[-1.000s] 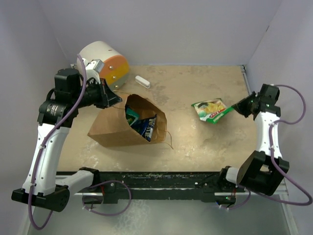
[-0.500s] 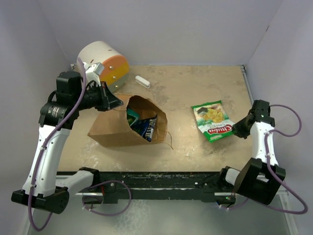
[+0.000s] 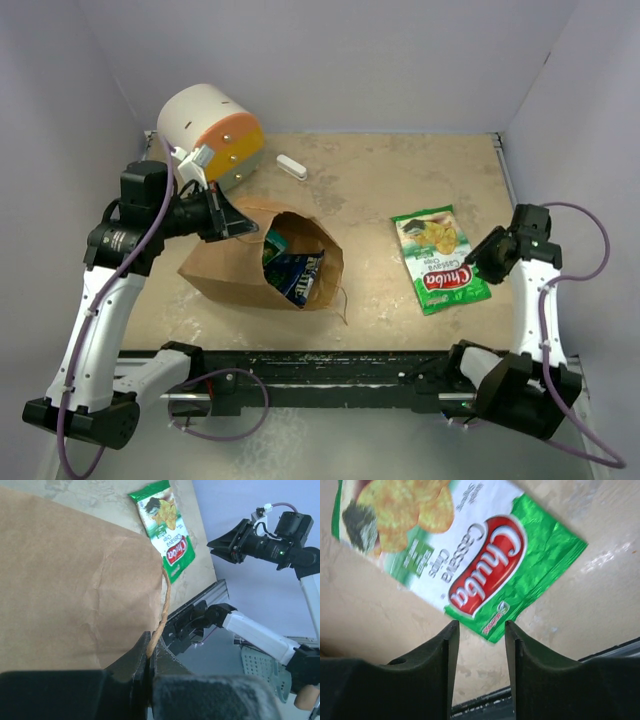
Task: Take the snacks out of the paper bag
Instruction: Place the snack at the center of the board, then take out the snack from the paper bag.
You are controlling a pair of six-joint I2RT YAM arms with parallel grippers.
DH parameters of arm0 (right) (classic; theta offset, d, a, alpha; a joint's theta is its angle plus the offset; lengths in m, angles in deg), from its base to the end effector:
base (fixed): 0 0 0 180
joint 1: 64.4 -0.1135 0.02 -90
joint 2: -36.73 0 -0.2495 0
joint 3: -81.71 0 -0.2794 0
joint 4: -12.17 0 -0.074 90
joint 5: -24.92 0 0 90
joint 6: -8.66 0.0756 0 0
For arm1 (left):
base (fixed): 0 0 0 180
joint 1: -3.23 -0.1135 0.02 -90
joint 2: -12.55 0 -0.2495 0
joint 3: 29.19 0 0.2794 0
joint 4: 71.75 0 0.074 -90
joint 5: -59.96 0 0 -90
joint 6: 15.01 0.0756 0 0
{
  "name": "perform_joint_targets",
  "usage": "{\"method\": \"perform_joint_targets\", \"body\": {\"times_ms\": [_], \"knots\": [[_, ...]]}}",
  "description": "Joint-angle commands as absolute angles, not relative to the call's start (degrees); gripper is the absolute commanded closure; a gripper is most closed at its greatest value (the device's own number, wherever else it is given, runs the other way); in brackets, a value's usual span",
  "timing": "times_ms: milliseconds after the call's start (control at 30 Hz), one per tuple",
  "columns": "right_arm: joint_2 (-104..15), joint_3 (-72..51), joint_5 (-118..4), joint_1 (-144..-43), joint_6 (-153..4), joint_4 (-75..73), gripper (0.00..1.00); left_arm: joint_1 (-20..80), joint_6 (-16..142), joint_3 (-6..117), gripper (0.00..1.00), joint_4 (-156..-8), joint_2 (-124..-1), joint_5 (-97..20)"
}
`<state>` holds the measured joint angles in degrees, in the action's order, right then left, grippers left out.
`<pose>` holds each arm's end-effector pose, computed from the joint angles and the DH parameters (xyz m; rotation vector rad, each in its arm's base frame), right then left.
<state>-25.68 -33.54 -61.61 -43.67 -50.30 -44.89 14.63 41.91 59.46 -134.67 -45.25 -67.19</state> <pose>0.2541 -0.0913 0.2240 1.0824 2.2865 0.1486 0.2269 -0.0923 0.3966 -0.0117 2.2178 -1.1350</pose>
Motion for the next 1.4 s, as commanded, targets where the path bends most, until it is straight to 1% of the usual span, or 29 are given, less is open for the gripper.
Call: {"method": "perform_joint_targets", "body": {"times_ms": [0,100,133,200,267,300,400,500,700,833,900,1033,1200,1233,1300,1367], "knots": [[-18.88,-35.16,-58.38,-49.20,-49.56,-49.58,0.53,14.83,39.17,60.72,1.00,-132.05,-45.09,-70.46],[-15.70,-34.75,-55.11,-52.77,-49.16,-50.41,0.50,14.79,38.19,60.65,1.00,-131.70,-45.15,-71.14],[-14.75,-34.65,-51.99,-53.44,-49.84,-49.92,0.49,14.83,37.82,60.38,1.00,-131.70,-45.07,-71.56],[-12.81,-35.45,-43.61,-55.30,-51.00,-46.76,0.43,14.83,37.43,59.57,1.00,-131.67,-44.70,-71.90],[-12.52,-37.39,-35.44,-59.32,-49.73,-41.40,0.42,14.83,37.37,58.64,1.00,-131.50,-44.06,-71.84],[-12.52,-37.80,-33.38,-61.80,-48.47,-39.18,0.42,14.83,37.42,58.35,1.00,-131.36,-44.04,-71.90],[-11.36,-39.25,-31.71,-71.09,-42.97,-31.62,0.42,14.83,37.99,58.50,1.00,-131.33,-44.79,-72.12],[-13.13,-42.26,-30.35,-79.95,-35.31,-22.30,0.42,14.81,38.72,59.64,1.00,-131.90,-45.81,-71.96],[-23.99,-40.92,-43.78,-102.67,-24.47,-7.41,0.45,14.82,37.75,60.19,1.00,-131.59,-45.99,-70.73],[-31.40,-39.32,-53.34,-111.31,-19.16,-1.87,0.45,14.83,37.55,60.30,1.00,-131.43,-45.99,-70.65],[-34.52,-39.86,-55.79,-113.29,-16.54,0.78,0.45,14.83,37.53,60.41,1.00,-131.67,-45.90,-70.45],[-40.23,-40.96,-56.71,-115.32,-14.03,5.83,0.44,14.83,37.65,60.08,1.00,-131.85,-45.77,-70.43],[-41.82,-41.28,-59.83,-116.16,-11.98,7.47,0.44,14.82,37.67,59.60,1.00,-131.96,-45.02,-70.42],[-42.03,-41.53,-60.59,-116.17,-11.41,7.65,0.45,14.83,37.66,59.54,1.00,-132.03,-44.80,-70.44],[-42.95,-41.60,-61.63,-116.23,-10.18,8.00,0.52,14.83,37.73,59.34,1.00,-132.15,-44.54,-70.44],[-44.46,-41.52,-61.97,-116.26,-9.07,8.72,0.56,14.83,37.73,59.17,1.00,-132.37,-44.43,-70.62]]}}
